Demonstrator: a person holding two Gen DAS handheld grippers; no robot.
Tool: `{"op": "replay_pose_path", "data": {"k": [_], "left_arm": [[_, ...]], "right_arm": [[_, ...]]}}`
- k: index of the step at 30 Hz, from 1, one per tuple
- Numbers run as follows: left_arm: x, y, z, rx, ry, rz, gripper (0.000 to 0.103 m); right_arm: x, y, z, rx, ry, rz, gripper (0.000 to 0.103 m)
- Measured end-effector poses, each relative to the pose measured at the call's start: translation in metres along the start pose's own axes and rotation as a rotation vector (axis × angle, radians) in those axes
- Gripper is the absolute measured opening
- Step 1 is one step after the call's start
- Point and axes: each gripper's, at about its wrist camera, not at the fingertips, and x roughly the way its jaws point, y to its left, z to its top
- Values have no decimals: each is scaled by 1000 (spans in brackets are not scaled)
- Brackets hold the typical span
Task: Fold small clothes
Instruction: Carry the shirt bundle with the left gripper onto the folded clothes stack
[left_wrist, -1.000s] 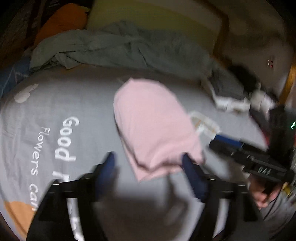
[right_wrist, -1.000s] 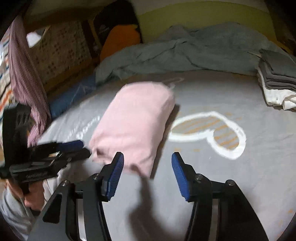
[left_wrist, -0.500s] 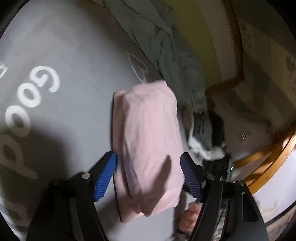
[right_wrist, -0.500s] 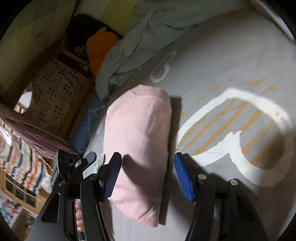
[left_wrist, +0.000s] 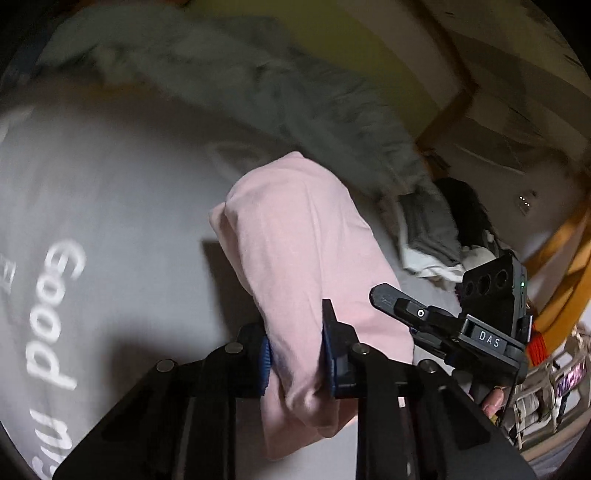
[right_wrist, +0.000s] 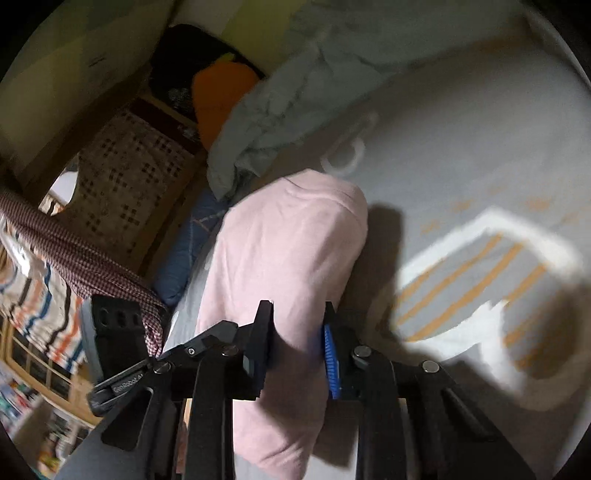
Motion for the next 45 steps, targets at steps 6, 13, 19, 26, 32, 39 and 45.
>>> {"op": "replay_pose_path", "data": {"k": [6,13,19,26,32,39,45], "left_arm": [[14,-76,41,147,-50,-100,22],[77,-174,79,266,-114,-260,23],[158,-228,99,249,-142,-373,24],[224,-267,115,284,-123,-391,24],[269,-262,115,261,-102,-396,24],[311,-244,107,245,-82,-374,33],[294,-250,97,347,-168,-289,49]], "right_arm": [[-82,17,47,-62,-137,-19,26],[-190,-1,99,-125,-322,-124,26],[-255,-45,145,-121,-446,-216,26],[-291,-101,179,-95,-493,-278,27],[-285,-137,198,-104,-472,-325,27],[-255,-179,205,-112,-445,-421,28],[-252,-159,182,-229,-551,-583,45]]}}
